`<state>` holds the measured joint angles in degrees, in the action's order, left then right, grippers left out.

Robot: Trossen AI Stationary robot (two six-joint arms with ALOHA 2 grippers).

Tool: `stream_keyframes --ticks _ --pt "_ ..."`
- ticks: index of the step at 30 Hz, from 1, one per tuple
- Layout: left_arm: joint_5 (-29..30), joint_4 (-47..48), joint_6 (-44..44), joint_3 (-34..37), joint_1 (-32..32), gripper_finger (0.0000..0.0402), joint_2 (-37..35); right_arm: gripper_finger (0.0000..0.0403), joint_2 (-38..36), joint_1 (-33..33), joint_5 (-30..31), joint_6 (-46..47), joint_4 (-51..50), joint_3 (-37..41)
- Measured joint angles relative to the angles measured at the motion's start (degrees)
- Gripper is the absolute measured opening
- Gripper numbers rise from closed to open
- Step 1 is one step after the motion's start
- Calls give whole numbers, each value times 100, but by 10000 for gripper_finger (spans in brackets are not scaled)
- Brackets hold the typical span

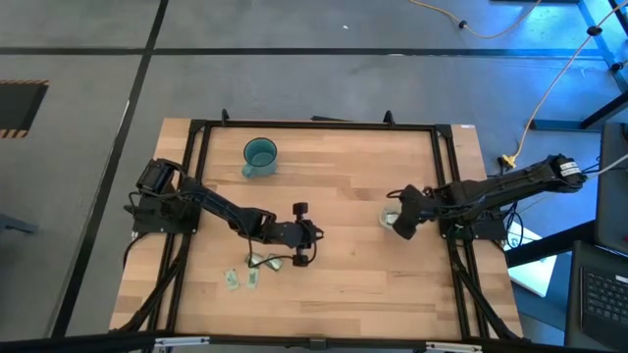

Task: Pick and place Stevia / Truvia into bins
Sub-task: Put the truvia packet into the transparent bin

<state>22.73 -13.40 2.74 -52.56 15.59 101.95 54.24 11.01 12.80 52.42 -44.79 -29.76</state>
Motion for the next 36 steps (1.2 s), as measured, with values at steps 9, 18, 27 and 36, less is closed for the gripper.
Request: stream_keyframes --ticks 9,18,27,36 --pt "-111 1485 636 4 20 59 -725 129 0 -2 193 -401 40 -442" --pt "-1235 3902 2308 2 389 59 -1511 131 0 -2 189 -1306 1024 -487" --pt "-1517 4018 2434 68 962 59 -957 131 0 -2 219 -1402 1422 -485" --pt "-1813 4008 2655 42 817 59 -334 131 0 -2 222 -1394 1421 -485"
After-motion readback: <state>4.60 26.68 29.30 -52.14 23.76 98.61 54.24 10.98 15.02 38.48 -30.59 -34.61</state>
